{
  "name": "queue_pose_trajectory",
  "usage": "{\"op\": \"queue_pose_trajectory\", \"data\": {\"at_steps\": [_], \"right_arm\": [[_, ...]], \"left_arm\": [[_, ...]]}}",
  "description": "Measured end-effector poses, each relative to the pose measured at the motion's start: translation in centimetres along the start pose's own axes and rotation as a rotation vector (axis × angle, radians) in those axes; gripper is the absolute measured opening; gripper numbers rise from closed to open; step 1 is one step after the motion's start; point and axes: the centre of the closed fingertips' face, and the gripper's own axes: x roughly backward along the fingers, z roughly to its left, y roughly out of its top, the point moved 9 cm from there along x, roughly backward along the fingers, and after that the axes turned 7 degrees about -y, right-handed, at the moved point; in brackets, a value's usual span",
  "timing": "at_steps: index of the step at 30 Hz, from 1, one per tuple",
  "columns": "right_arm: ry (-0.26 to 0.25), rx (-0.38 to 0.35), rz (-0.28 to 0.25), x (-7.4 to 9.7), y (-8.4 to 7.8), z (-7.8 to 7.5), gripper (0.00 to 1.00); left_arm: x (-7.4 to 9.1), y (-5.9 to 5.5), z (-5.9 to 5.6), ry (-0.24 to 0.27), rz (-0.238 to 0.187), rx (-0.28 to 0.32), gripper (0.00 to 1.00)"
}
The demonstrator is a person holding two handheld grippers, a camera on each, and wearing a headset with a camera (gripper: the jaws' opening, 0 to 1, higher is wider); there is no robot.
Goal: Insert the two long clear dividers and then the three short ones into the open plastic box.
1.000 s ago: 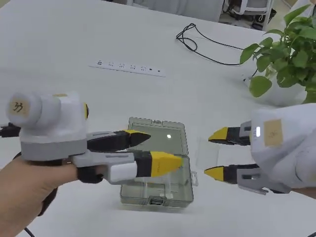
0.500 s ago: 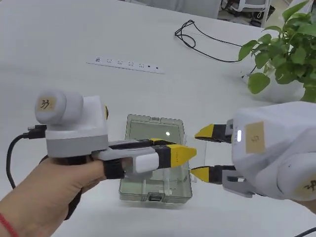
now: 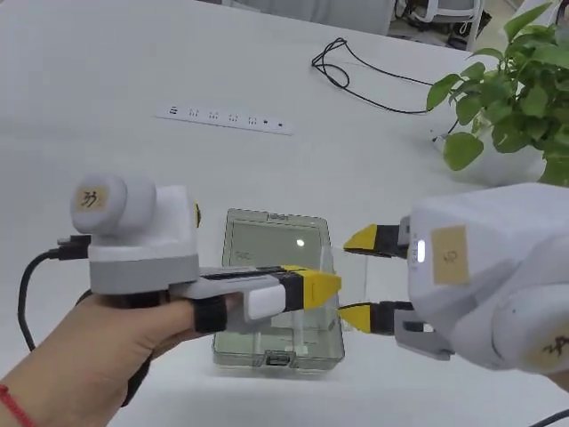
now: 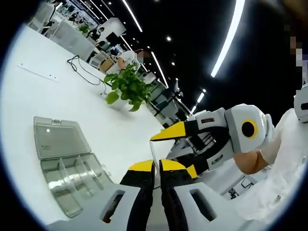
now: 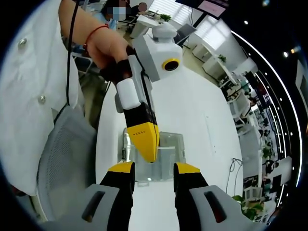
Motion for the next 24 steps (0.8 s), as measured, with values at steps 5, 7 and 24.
{"op": "queue_pose_trajectory", "data": {"at_steps": [5, 7, 24], "right_arm": [[0.005, 0.006, 0.002, -0.1, -0.06, 0.04, 0.32], [0.008, 0.008, 0.003, -0.11, -0.08, 0.07, 0.32], [-0.004, 0.044, 0.0, -0.24, -0.21, -0.12, 0.32]], "left_arm": [[-0.03, -0.07, 0.01, -0.002, 0.007, -0.01, 0.0], [-0.03, -0.11, 0.02, -0.004, 0.01, -0.01, 0.0], [-0.27, -0.34, 0.26, 0.017, -0.014, -0.034, 0.0]]}}
